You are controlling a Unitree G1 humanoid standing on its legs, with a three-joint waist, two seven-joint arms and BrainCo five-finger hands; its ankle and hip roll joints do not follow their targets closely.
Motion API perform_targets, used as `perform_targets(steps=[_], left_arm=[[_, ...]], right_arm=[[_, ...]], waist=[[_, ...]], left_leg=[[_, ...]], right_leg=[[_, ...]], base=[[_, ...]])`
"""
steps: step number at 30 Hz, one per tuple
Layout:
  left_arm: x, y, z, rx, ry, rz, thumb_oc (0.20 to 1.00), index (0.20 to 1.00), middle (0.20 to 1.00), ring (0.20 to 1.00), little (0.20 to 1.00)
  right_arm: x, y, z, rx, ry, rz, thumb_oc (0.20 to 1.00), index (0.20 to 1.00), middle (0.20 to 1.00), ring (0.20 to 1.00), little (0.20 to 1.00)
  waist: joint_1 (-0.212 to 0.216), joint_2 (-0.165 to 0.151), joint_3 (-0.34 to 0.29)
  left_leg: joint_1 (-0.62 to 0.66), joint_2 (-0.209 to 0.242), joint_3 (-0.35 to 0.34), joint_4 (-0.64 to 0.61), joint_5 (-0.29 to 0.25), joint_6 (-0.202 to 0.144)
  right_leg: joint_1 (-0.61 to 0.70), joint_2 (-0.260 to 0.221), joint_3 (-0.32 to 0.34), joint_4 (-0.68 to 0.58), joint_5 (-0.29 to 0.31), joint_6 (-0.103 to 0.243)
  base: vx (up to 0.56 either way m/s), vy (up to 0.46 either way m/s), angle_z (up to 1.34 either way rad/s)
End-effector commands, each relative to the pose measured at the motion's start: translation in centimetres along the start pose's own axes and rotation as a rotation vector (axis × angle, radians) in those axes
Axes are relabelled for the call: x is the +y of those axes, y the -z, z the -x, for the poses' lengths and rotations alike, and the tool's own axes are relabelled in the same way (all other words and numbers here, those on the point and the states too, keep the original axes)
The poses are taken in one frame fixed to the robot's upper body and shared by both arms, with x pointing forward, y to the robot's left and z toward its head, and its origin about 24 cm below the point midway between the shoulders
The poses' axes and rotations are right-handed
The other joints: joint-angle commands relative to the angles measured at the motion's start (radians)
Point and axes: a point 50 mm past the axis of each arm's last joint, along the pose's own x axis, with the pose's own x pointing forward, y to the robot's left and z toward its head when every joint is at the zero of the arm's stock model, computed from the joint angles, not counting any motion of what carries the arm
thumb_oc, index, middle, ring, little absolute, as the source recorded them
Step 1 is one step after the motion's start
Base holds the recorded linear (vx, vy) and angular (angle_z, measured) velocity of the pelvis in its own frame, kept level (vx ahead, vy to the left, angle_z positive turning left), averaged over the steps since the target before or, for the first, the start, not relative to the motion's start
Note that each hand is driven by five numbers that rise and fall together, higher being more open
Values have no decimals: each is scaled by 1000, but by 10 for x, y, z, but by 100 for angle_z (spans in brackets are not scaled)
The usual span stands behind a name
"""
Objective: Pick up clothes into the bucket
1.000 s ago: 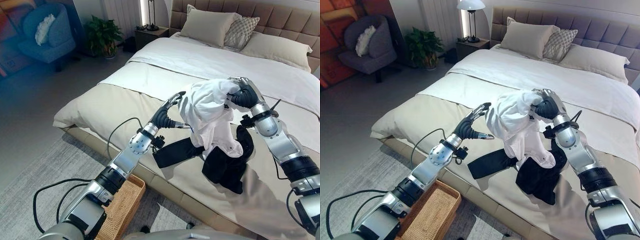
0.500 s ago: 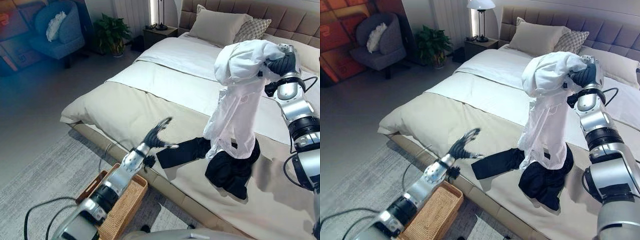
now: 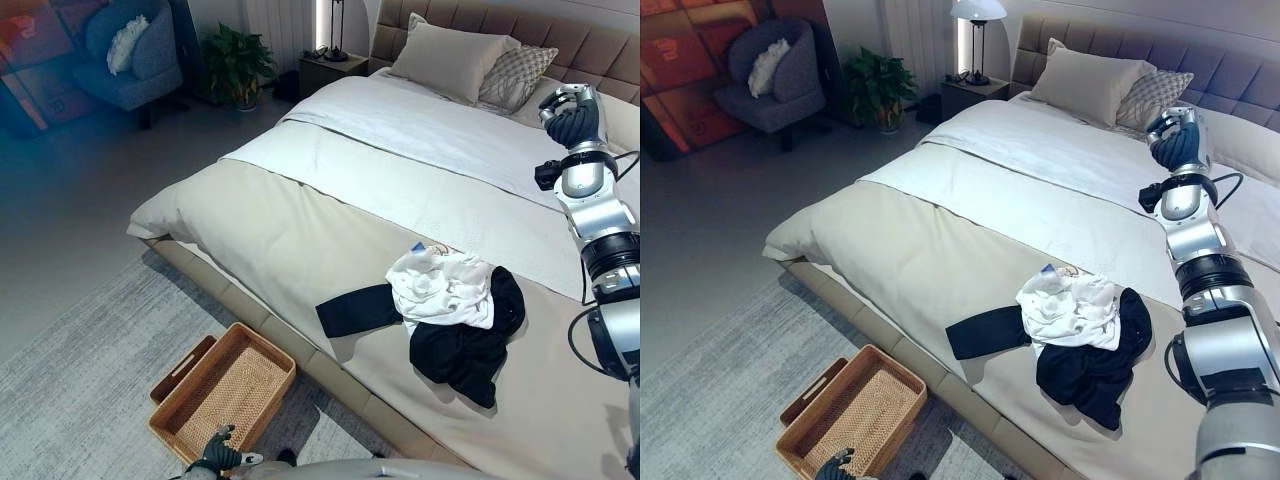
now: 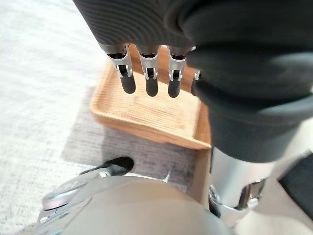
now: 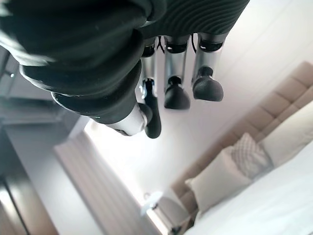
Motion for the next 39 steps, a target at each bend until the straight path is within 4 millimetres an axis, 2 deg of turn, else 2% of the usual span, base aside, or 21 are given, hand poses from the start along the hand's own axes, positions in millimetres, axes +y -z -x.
perform_targets(steps=[1, 6, 10, 11, 12, 13, 14, 16, 19, 20, 26, 27, 28, 30, 36, 39], left_arm=[[-3, -9, -3, -13, 1, -15, 1000, 1000, 1000, 1000, 1000], [-4, -16, -4, -36, -7, 14, 1000, 1000, 1000, 1000, 1000], [-4, -32, -6, -99, -8, 3, 1000, 1000, 1000, 1000, 1000], [-4, -42, -7, -143, -7, -7, 1000, 1000, 1000, 1000, 1000], [-4, -42, -7, -143, -7, -7, 1000, 1000, 1000, 1000, 1000], [-5, -46, -7, -162, -2, -12, 1000, 1000, 1000, 1000, 1000], [-6, -51, -7, -181, 3, -22, 1000, 1000, 1000, 1000, 1000], [-7, -69, -7, -252, 12, -37, 1000, 1000, 1000, 1000, 1000], [-5, -78, -7, -285, 10, -52, 1000, 1000, 1000, 1000, 1000], [-5, -88, -7, -318, 9, -70, 1000, 1000, 1000, 1000, 1000], [-4, -97, -8, -345, -5, -79, 1000, 1000, 1000, 1000, 1000], [-6, -98, -8, -348, -7, -86, 1000, 1000, 1000, 1000, 1000], [-6, -98, -8, -348, -7, -85, 1000, 1000, 1000, 1000, 1000], [-7, -97, -8, -344, -22, -78, 1000, 1000, 1000, 1000, 1000], [-14, -106, -7, -367, -25, -72, 1000, 1000, 1000, 1000, 1000], [-18, -120, -6, -418, -19, -99, 1000, 1000, 1000, 1000, 1000]], right_arm=[[-18, -12, -8, -68, 26, 42, 200, 200, 200, 200, 200], [-16, -7, -6, -60, 8, 65, 200, 200, 200, 200, 200], [-14, -3, -4, -54, -1, 75, 200, 200, 200, 200, 200], [-10, -3, -1, -63, -11, 76, 200, 200, 200, 200, 200], [-10, -3, -1, -63, -11, 76, 200, 200, 200, 200, 200], [-7, -1, 0, -62, -20, 78, 696, 696, 696, 696, 696], [-2, 1, 2, -58, -36, 90, 1000, 1000, 1000, 1000, 1000], [14, 7, 9, -52, -102, 137, 1000, 1000, 1000, 1000, 1000], [22, 11, 12, -39, -129, 164, 1000, 1000, 1000, 1000, 1000], [30, 19, 16, -9, -155, 191, 1000, 1000, 1000, 1000, 1000], [40, 41, 25, 87, -147, 239, 1000, 1000, 1000, 1000, 1000], [37, 52, 27, 136, -126, 272, 1000, 1000, 1000, 1000, 1000], [37, 52, 27, 136, -125, 272, 1000, 1000, 1000, 1000, 1000], [31, 57, 26, 163, -84, 311, 1000, 1000, 1000, 1000, 1000], [14, 69, 24, 252, -21, 294, 1000, 1000, 1000, 1000, 1000], [1, 73, 21, 284, 17, 331, 1000, 1000, 1000, 1000, 1000]], waist=[[30, -48, -38], [32, -50, -36], [33, -50, -27], [31, -50, -20], [31, -50, -20], [31, -50, -17], [32, -49, -12], [32, -43, 16], [32, -37, 39], [35, -30, 68], [43, 1, 122], [49, 21, 153], [48, 21, 152], [54, 51, 193], [66, 88, 256], [76, 102, 299]], left_leg=[[-51, -18, 1, 113, -87, -9], [-49, -21, -2, 111, -87, -9], [-53, -21, -6, 111, -84, -10], [-56, -22, -7, 111, -84, -9], [-56, -22, -7, 111, -84, -9], [-58, -23, -9, 113, -83, -9], [-62, -23, -10, 114, -83, -8], [-84, -26, -12, 119, -77, -6], [-110, -31, -17, 124, -70, -5], [-140, -37, -27, 127, -58, -4], [-221, -53, -54, 145, -37, -1], [-247, -63, -65, 158, -34, 1], [-249, -63, -66, 160, -35, 1], [-292, -75, -73, 200, -38, 5], [-359, -101, -98, 268, -53, 13], [-406, -108, -114, 297, -52, 13]], right_leg=[[-70, -16, -5, 126, -28, 19], [-68, -16, -8, 126, -28, 17], [-70, -17, -11, 128, -29, 18], [-73, -19, -13, 129, -28, 18], [-73, -19, -13, 129, -28, 18], [-76, -19, -13, 130, -27, 18], [-78, -20, -13, 131, -26, 18], [-105, -22, -10, 145, -23, 19], [-138, -24, -9, 163, -23, 18], [-167, -25, -13, 176, -21, 16], [-248, -38, -24, 218, -18, 12], [-273, -46, -27, 240, -22, 10], [-275, -47, -27, 242, -23, 10], [-320, -59, -20, 288, -35, 3], [-383, -92, -32, 386, -67, -3], [-429, -116, -46, 452, -83, -1]], base=[[0, 0, 0], [0, 0, 0], [-9, 1, 1], [-28, 3, 4], [-27, 0, 5], [-18, -5, 4], [-40, -3, 5], [-108, 9, 2], [-123, 7, 2], [-97, -2, 6], [-75, 11, 11], [-20, 36, 29], [-37, 49, 12], [-13, 69, 19], [-21, 46, 18], [-64, 12, 22]])
